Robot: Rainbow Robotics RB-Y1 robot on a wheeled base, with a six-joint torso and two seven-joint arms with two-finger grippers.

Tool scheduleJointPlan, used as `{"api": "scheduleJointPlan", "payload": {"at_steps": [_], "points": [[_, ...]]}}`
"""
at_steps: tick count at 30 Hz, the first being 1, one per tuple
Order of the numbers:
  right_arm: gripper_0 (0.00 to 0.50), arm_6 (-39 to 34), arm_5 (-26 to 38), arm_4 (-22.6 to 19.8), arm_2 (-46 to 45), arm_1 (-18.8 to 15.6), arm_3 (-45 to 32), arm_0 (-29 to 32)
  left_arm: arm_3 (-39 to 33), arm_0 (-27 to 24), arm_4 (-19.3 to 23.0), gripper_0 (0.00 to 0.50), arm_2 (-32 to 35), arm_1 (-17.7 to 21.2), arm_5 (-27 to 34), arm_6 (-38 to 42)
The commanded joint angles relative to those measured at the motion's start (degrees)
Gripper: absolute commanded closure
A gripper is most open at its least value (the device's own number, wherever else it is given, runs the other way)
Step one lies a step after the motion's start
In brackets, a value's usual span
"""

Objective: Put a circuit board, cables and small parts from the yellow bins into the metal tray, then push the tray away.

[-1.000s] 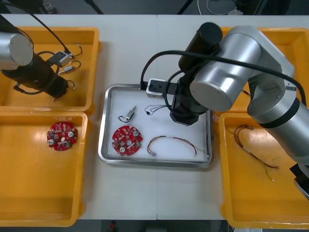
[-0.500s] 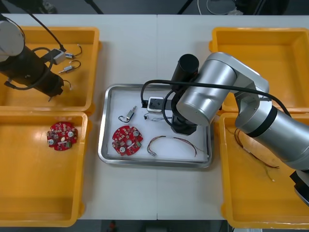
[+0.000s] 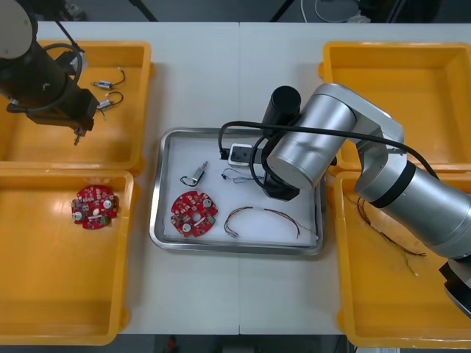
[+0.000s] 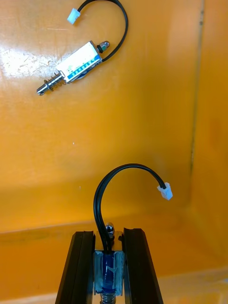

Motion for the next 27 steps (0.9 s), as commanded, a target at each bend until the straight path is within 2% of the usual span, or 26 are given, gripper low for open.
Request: {"api": "scheduleJointPlan", "payload": {"at_steps": [1,8,12,15,17,24,27], "points": [[0.000,0.73,0.31,0.00,-1.84,1.92,-1.25,0.15,-6.09,-0.33,-2.41,0.500,1.97,2.48,3.75,1.22],[0.000,0.11,6.99,0.79,-6.15,3.24,-4.42,0.15,-11.80,-0.33,-5.13,0.500,2.68,0.64,8.67,7.11],[0.000,-0.33,13.23,1.23,-10.28,4.12,-8.73,0.24,-14.44,-0.33,-6.80,0.500,3.64,-0.68,11.31,8.78],[0.000,-1.12,19.82,3.25,-15.20,5.00,-13.91,1.38,-15.23,-0.33,-7.59,0.500,4.43,-1.74,12.89,9.39],[0.000,-1.47,21.81,3.43,-18.02,5.26,-16.20,2.08,-15.49,-0.33,-7.77,0.500,4.61,-1.91,13.07,9.57],[0.000,-3.32,21.81,5.54,-27.51,5.26,-23.58,4.98,-15.49,-0.33,-7.33,0.500,4.61,-2.00,12.80,9.74],[0.000,-7.45,21.81,6.24,-31.46,4.73,-26.13,6.83,-15.84,-0.33,-7.07,0.500,4.61,-2.35,12.89,10.27]]}}
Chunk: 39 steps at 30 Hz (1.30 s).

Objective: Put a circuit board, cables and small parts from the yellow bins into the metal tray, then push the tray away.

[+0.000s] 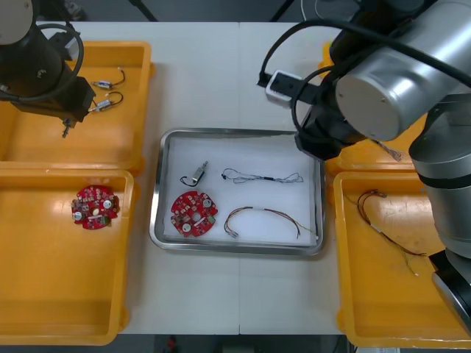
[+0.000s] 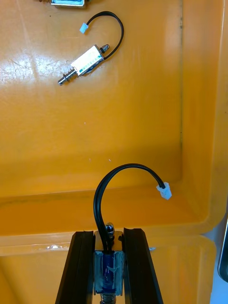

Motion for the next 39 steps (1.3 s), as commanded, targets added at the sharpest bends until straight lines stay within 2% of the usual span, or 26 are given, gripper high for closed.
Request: {"api": "scheduleJointPlan", "payload": {"at_steps": [1,10,16,21,24,29,35,39], "points": [[0.000,-7.52,0.24,0.91,-7.04,0.15,-5.40,3.66,-2.47,-0.33,-0.05,0.500,1.67,-1.12,0.41,4.72],[0.000,-20.44,0.24,0.82,-15.57,-4.95,-6.80,11.04,-3.87,-3.23,0.04,0.500,0.96,-5.87,2.13,6.92],[0.000,-27.12,0.24,0.47,-23.04,-7.59,-6.80,16.40,-5.10,-6.66,-1.11,0.500,-3.96,-10.70,2.13,11.40],[0.000,-28.53,0.24,-0.23,-28.05,-8.38,-6.98,19.48,-5.54,-9.12,-1.19,0.500,-7.91,-14.04,2.13,15.62],[0.000,-28.70,0.24,-2.43,-31.74,-8.82,-6.98,21.41,-5.19,-10.09,-1.19,0.500,-10.73,-15.80,1.46,18.17],[0.013,-29.05,0.24,-7.00,-36.83,-8.99,-7.42,25.19,-1.76,-10.88,-1.81,0.500,-16.26,-17.38,-4.34,19.84],[0.014,-29.49,0.24,-7.17,-36.92,-8.99,-11.72,29.58,3.51,-11.05,-1.72,0.500,-22.15,-18.44,-11.72,20.19],[0.012,-29.49,0.24,-7.53,-36.92,-8.99,-12.69,31.61,5.18,-11.05,-1.63,0.500,-24.70,-18.79,-13.92,20.54]]}}
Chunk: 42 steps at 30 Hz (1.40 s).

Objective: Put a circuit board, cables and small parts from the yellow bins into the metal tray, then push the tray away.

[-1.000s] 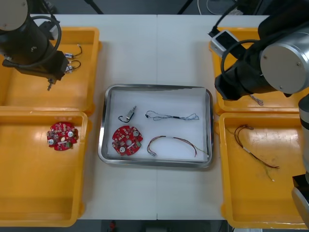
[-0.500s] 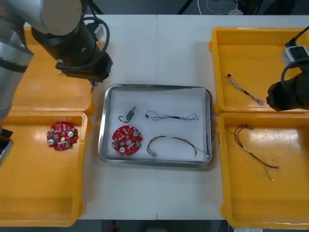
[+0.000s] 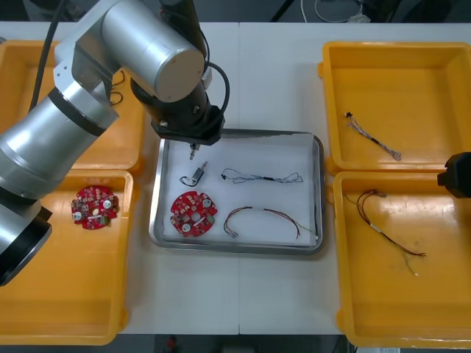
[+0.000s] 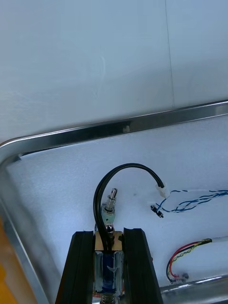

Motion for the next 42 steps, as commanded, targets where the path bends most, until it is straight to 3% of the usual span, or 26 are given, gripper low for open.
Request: {"api": "scheduleJointPlan", "payload": {"at_steps": [1,14,21,22,23,24,34,42], "points": [[0.012,-2.83,0.17,-0.86,-1.07,-1.82,-3.31,3.50,1.20,-2.95,-0.42,0.500,-3.84,-1.60,-2.87,1.68],[0.012,-3.62,0.17,-1.21,-1.94,0.90,-5.33,6.40,7.18,-2.86,0.63,0.500,-10.70,-2.83,-12.02,2.65],[0.012,-4.15,0.17,-1.56,-2.12,1.16,-5.51,7.98,7.18,-2.95,1.69,0.492,-11.31,-2.83,-12.37,2.91],[0.012,-4.23,0.17,-1.65,-2.12,1.25,-5.51,8.07,7.00,-2.86,1.77,0.406,-11.31,-2.83,-12.37,3.09],[0.013,-4.23,0.17,-1.83,-2.12,1.43,-5.51,8.24,6.83,-2.95,1.77,0.160,-11.31,-2.83,-12.37,3.18],[0.012,-4.23,0.17,-2.00,-2.12,1.34,-5.51,8.33,6.74,-2.95,1.86,0.001,-11.31,-2.83,-12.37,3.35],[0.012,-4.67,0.17,-6.22,-1.15,1.96,-5.59,8.68,4.37,-2.95,2.13,0.000,-9.99,-2.83,-10.96,4.23],[0.014,-4.58,0.17,-6.31,-0.63,1.43,-5.94,8.60,-1.35,-2.86,2.04,0.000,-2.52,-1.95,-0.85,3.26]]}}
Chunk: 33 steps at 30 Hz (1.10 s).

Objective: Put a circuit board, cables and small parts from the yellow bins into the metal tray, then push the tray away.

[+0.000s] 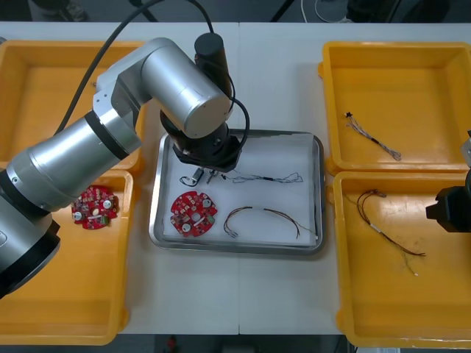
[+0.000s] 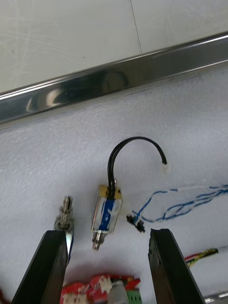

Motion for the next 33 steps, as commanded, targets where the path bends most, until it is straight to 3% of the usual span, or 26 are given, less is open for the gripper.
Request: {"api": "scheduleJointPlan", "payload": {"at_steps": [1,12,22,33], "points": [[0.012,-2.24,0.17,-0.59,-0.25,-0.18,-2.54,0.91,-5.49,-2.82,0.33,0.000,6.01,-0.14,5.40,3.16],[0.012,-2.07,0.17,-2.96,4.76,-3.79,-5.71,-2.17,-13.84,-0.98,-0.11,0.000,17.18,4.26,19.16,-3.43],[0.013,-2.59,0.17,-5.69,15.13,-6.42,-5.71,-9.81,-21.40,7.20,0.77,0.000,26.67,11.46,19.16,-13.01],[0.012,-2.77,0.17,-8.94,32.01,-7.74,-5.71,-21.94,-24.03,16.78,2.61,0.000,35.90,17.53,19.16,-15.91]]}}
